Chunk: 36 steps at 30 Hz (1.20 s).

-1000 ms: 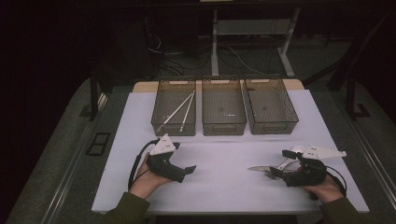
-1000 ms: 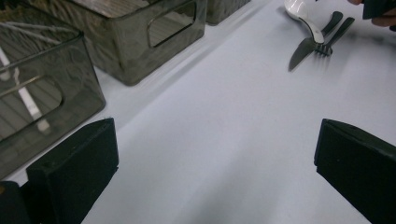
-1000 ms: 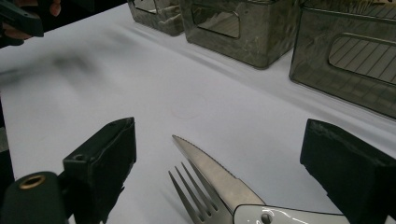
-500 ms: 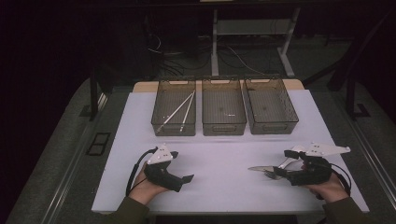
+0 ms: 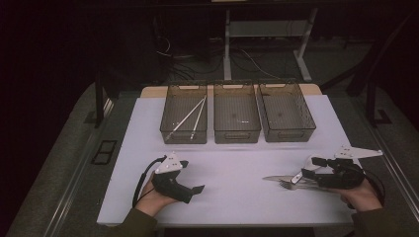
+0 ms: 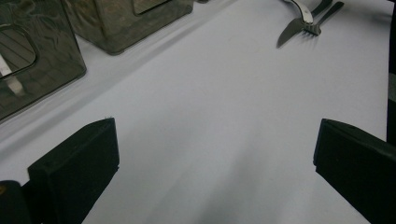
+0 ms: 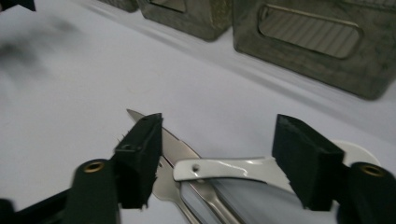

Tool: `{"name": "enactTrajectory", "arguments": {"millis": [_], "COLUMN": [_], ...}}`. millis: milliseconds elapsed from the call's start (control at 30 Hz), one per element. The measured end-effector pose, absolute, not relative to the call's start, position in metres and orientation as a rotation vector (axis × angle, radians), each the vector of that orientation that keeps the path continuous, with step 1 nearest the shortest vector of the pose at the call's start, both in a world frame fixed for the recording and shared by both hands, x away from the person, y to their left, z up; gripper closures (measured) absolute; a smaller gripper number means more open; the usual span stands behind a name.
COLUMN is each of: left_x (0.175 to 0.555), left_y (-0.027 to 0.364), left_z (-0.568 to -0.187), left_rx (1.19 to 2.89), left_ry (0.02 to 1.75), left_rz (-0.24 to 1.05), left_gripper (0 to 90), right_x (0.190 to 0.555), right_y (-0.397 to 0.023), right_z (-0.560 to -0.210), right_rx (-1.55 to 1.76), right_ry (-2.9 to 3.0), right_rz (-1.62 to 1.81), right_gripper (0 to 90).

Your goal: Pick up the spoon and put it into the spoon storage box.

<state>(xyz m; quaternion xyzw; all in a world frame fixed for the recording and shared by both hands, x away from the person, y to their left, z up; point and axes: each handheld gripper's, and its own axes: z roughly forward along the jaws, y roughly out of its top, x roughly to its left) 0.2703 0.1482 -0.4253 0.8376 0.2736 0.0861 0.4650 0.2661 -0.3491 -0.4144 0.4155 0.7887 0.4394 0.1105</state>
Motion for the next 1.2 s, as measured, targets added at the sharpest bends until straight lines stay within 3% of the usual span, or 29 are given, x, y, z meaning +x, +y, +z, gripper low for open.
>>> {"name": "enactTrajectory", "arguments": {"millis": [267, 433, 633, 1200], "left_x": [0.270, 0.270, 0.270, 0.271], "left_y": [0.148, 0.149, 0.148, 0.148], "left_z": [-0.426, -0.426, -0.427, -0.429], "left_rx": [2.062, 2.061, 2.069, 2.075], "left_ry": [0.673, 0.677, 0.679, 0.687], "left_rz": [0.208, 0.208, 0.207, 0.207], "left_gripper": [0.0, 0.0, 0.0, 0.0], "right_x": [0.270, 0.271, 0.274, 0.285], "right_y": [-0.362, -0.356, -0.349, -0.342], "right_z": [-0.426, -0.432, -0.438, -0.444], "right_rx": [1.312, 1.291, 1.281, 1.276], "right_ry": [2.374, 2.436, 2.469, 2.458], "right_rz": [1.148, 1.097, 1.083, 1.068], "right_gripper": [68.0, 81.5, 89.1, 89.7]}}
